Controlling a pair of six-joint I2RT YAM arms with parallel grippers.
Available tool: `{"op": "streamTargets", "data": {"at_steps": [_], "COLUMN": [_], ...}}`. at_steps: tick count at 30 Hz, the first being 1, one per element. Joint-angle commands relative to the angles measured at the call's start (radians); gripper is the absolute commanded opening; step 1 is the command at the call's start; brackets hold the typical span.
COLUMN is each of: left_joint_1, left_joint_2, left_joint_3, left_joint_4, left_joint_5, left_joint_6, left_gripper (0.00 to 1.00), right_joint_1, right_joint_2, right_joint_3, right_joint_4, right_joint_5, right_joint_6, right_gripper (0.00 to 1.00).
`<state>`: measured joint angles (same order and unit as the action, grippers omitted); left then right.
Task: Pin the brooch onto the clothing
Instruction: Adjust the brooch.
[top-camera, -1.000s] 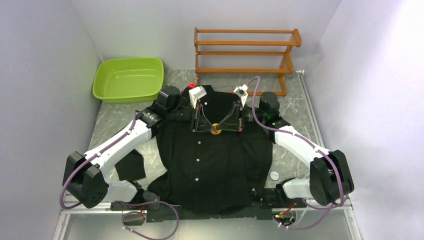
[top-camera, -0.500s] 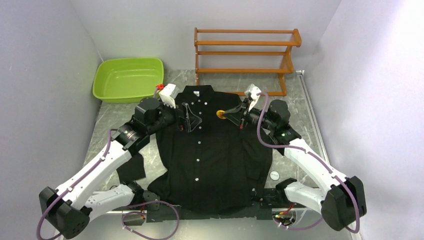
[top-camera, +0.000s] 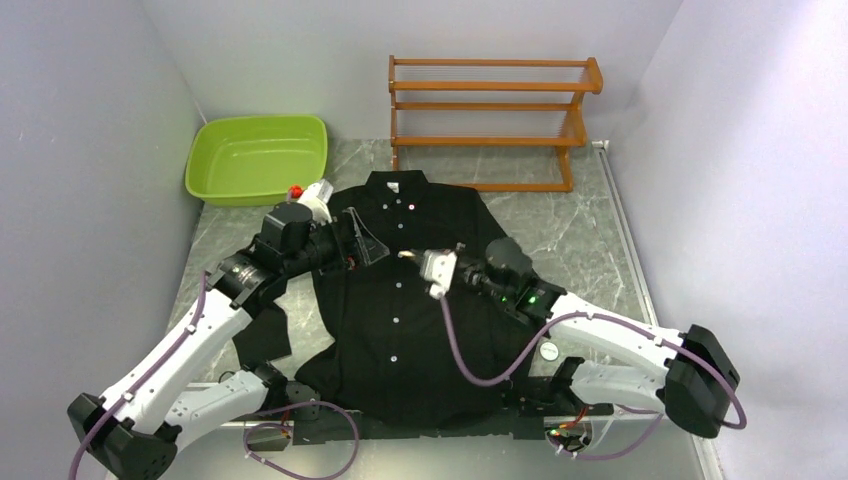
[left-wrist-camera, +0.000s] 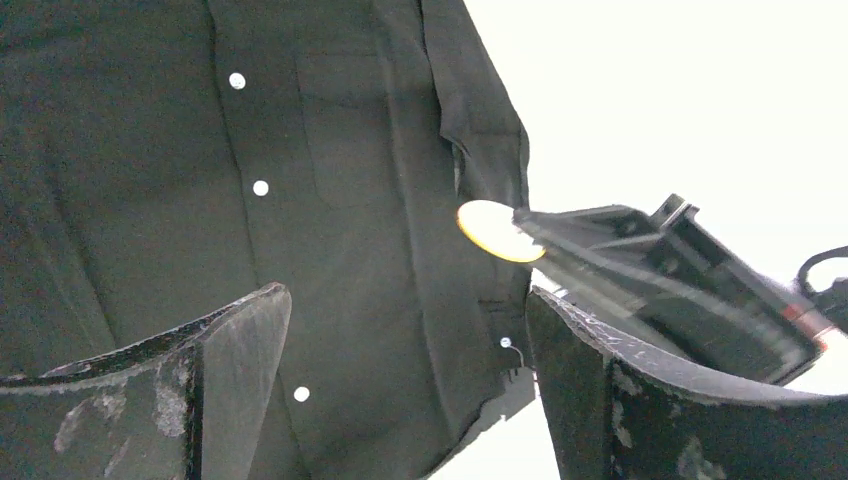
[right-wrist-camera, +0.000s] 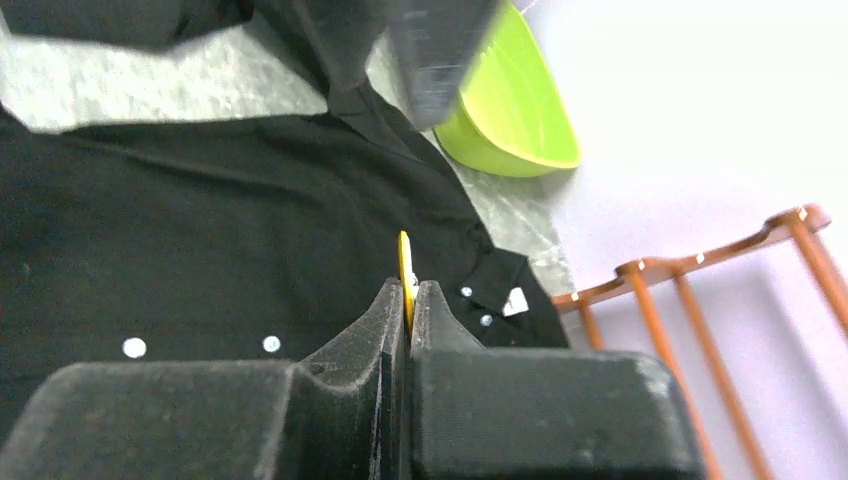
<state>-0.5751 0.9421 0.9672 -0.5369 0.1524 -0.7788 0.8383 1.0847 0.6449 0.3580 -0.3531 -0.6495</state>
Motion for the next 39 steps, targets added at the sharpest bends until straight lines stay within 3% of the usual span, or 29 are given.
{"op": "streamTargets", "data": {"at_steps": [1, 7, 16, 19, 23, 31, 39], "left_joint_1": [0.032, 0.077, 0.080, 0.080, 0.080, 0.080, 0.080], "left_joint_2": [-0.020, 0.011, 0.079, 0.086, 0.090, 0.146, 0.215], "left_joint_3": [0.041, 0.004, -0.208, -0.226, -0.214, -0.246, -0.241], "left_joint_4": [-0.025, 0.031, 0.511, 0.564, 0.575, 0.672, 0.748], "left_joint_5": [0.079, 0.217, 0.462, 0.482, 0.499, 0.515, 0.567], "left_joint_6": [-0.069, -0.118, -0.407, -0.402, -0.395, -0.432, -0.449], "left_gripper": [0.93, 0.90, 0.73, 0.68, 0.65, 0.44, 0.26], "right_joint_1": [0.123, 0.223, 0.337, 0.373, 0.404, 0.421, 0.422], "right_joint_2": [0.021, 0.021, 0.098, 0.154, 0.219, 0.343, 0.362], "right_joint_3": [-0.067, -0.195, -0.342, -0.364, -0.359, -0.345, -0.328], "right_joint_4": [0.143, 0.326, 0.743, 0.877, 0.965, 1.161, 1.176], "right_joint_5": [0.252, 0.426, 0.607, 0.649, 0.684, 0.691, 0.708], "right_joint_6": [-0.342, -0.542, -0.757, -0.828, -0.880, -0.930, -0.922], "right_gripper": [0.00, 0.00, 0.00, 0.00, 0.00, 0.00, 0.00]}}
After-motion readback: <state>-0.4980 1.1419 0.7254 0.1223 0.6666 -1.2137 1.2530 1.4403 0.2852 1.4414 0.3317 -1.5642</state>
